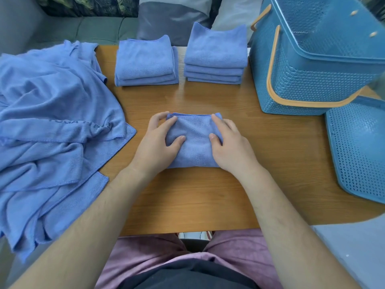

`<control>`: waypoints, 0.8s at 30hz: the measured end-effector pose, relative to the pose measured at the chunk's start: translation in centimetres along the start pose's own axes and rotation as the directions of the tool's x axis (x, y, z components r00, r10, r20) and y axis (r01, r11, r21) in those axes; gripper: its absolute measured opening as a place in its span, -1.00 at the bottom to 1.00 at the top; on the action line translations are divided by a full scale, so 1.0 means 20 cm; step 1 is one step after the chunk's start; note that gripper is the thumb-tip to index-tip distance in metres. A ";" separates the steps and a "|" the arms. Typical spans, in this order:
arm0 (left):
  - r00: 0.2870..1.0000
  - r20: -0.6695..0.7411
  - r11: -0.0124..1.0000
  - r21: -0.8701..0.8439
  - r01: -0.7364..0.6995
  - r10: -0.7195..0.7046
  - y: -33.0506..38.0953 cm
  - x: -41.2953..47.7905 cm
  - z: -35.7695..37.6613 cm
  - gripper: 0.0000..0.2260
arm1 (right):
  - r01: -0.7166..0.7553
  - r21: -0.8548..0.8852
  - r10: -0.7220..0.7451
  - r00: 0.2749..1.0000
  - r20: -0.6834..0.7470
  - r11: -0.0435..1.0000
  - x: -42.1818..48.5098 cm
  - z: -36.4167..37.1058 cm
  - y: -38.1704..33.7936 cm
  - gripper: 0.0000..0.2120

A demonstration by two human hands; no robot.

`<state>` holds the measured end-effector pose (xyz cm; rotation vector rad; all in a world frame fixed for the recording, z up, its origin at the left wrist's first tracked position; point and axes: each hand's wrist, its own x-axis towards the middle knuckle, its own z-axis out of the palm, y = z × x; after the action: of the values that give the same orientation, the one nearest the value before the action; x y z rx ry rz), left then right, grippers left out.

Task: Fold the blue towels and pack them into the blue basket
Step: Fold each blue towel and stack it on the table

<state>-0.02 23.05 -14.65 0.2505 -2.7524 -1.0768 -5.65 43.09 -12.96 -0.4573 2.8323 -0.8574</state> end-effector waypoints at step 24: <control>0.997 -0.078 0.969 0.247 0.006 0.013 0.06 -0.14 0.13 -0.45 | 0.032 0.078 -0.017 0.983 -0.180 0.996 -0.13 0.16 -0.04 -0.45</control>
<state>1.94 26.21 -16.00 0.3136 -2.8106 -0.7041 -2.30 41.69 -14.97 -0.4252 2.9444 -1.0650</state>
